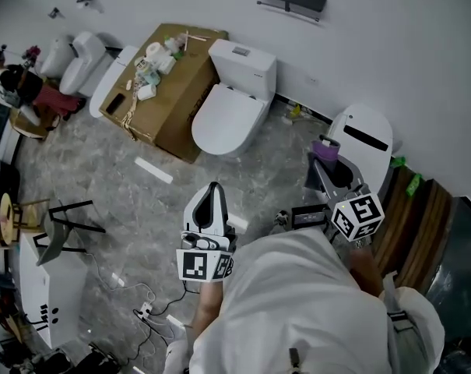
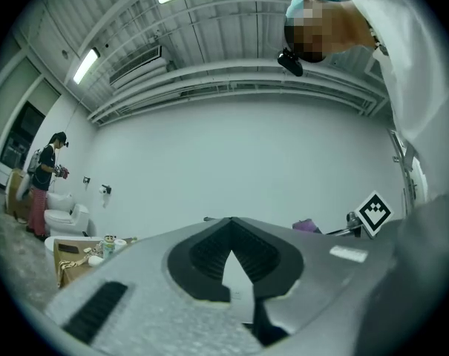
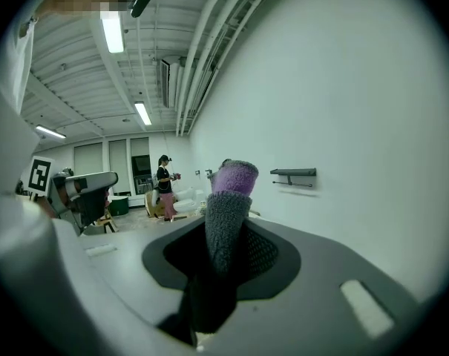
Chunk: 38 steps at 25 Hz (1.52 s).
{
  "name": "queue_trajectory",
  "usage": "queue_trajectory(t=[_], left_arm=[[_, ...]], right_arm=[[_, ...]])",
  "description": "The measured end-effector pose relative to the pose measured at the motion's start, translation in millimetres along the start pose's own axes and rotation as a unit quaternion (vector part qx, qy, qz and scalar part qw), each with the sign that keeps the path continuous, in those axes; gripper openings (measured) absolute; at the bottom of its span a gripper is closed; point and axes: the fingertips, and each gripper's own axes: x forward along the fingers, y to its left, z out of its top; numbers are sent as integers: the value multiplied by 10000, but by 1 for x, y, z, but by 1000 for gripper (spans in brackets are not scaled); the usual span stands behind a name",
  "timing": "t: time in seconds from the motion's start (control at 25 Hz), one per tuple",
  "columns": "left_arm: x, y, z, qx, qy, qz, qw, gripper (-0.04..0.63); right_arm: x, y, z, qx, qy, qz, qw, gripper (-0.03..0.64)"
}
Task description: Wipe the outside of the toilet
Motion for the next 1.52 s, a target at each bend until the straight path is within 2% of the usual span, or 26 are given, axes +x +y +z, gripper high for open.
queue_trajectory(t=[0.12, 0.4, 0.64, 0.8, 0.96, 1.12, 1.2, 1.32, 1.52], left_arm=[[23, 1, -3, 76, 116, -67, 9999, 5], [78, 8, -21, 14, 272, -323, 9991, 5], [140, 43, -48, -232, 386, -783, 9959, 5], [195, 71, -44, -272, 316, -1242, 9914, 5], [252, 109, -33, -246, 169, -1616, 9864, 5], [282, 154, -20, -263, 57, -1791, 9835, 5], [293, 178, -16, -220, 11, -1770, 9840, 5], [303, 216, -9, -264, -34, -1464, 9889, 5], [305, 270, -3, -325, -129, -892, 9954, 5]], right_arm=[[13, -16, 4, -25, -25, 22, 10000, 109], [35, -52, -15, 234, 263, -327, 9988, 109], [76, -68, -19, 279, 460, -780, 9955, 109], [112, -79, -2, 241, 557, -1156, 9914, 109], [168, -87, 27, 31, 610, -1366, 9887, 109], [223, -77, 53, -519, 682, -1377, 9868, 109], [250, -73, 60, -836, 797, -1367, 9839, 109], [287, -63, 67, -1294, 1063, -1161, 9790, 109], [351, -45, 76, -2183, 1475, -397, 9639, 112]])
